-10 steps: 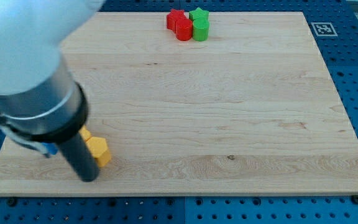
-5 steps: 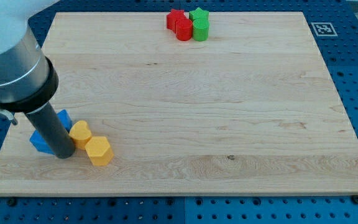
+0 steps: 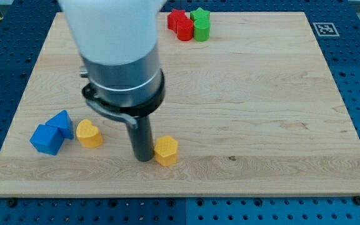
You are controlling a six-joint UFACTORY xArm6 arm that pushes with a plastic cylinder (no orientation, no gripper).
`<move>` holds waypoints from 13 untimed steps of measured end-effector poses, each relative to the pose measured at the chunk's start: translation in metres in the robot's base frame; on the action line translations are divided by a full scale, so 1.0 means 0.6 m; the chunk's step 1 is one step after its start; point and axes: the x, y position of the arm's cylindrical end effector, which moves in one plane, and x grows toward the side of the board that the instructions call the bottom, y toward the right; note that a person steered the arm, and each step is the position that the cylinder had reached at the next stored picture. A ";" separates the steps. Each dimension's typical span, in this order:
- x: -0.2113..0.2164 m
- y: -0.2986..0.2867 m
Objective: Push the yellow hexagon towards the bottom right
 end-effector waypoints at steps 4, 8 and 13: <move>-0.019 0.218; 0.020 0.206; 0.089 0.289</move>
